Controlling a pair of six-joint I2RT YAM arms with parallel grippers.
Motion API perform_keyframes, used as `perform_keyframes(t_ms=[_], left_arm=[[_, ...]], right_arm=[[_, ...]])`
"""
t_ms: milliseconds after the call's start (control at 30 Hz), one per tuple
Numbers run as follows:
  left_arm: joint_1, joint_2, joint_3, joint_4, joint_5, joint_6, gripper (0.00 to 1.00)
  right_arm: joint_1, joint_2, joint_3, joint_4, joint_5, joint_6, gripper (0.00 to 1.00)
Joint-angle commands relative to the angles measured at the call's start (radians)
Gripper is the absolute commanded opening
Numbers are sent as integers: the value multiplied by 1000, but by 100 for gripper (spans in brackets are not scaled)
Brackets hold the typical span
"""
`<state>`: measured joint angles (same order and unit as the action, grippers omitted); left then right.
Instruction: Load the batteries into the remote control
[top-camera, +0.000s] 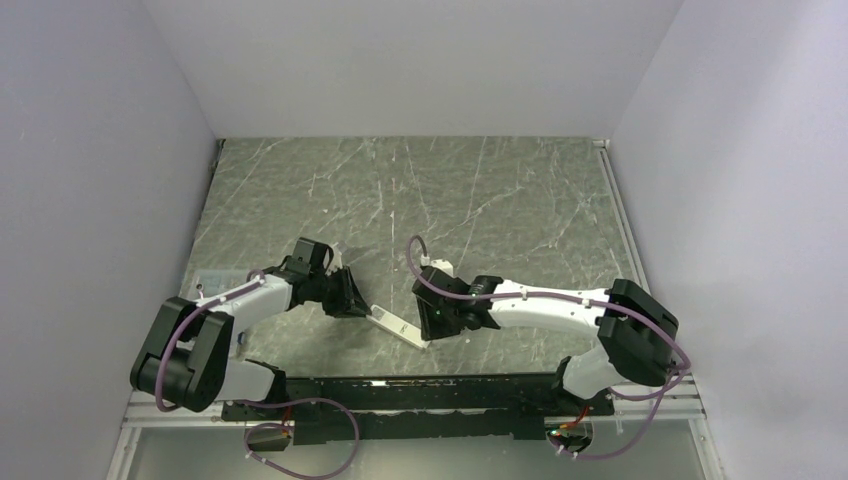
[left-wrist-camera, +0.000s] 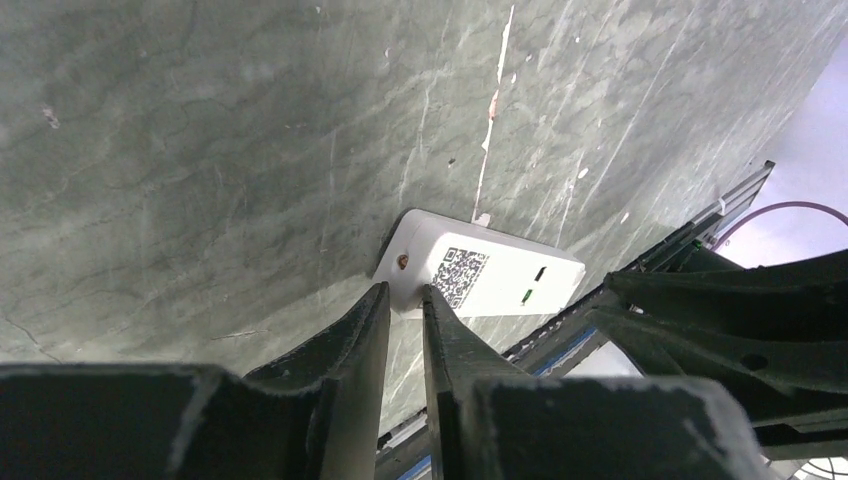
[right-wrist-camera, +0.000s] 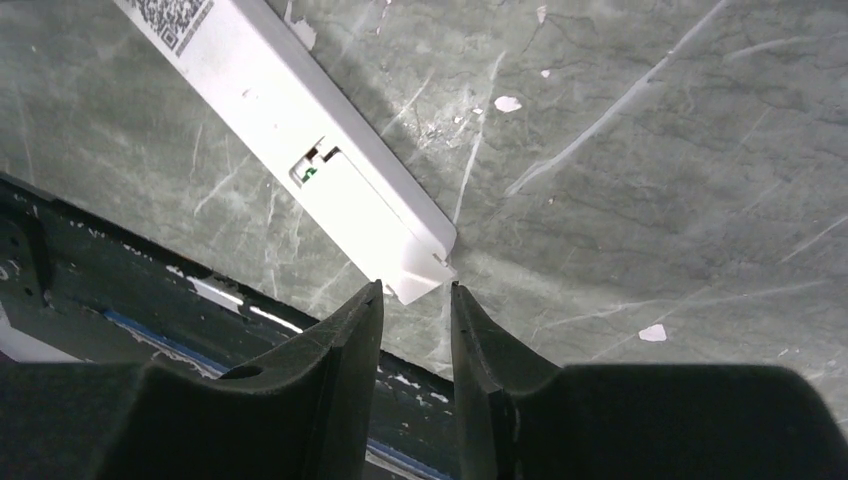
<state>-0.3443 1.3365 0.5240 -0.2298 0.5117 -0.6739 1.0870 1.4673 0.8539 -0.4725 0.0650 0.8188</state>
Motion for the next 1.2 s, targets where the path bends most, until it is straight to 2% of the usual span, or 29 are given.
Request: perform_keyframes(t_ms=[0, 567, 1167], left_arm=[[-8, -33, -9, 32, 40, -2, 24], [-45, -83, -62, 36, 45, -35, 24], [-67, -174, -103, -19, 26, -58, 27]], right_arm=[[-21, -17, -16, 23, -5, 54, 34], [-57, -48, -51, 18, -16, 74, 36], [-85, -67, -68, 21, -11, 88, 55]])
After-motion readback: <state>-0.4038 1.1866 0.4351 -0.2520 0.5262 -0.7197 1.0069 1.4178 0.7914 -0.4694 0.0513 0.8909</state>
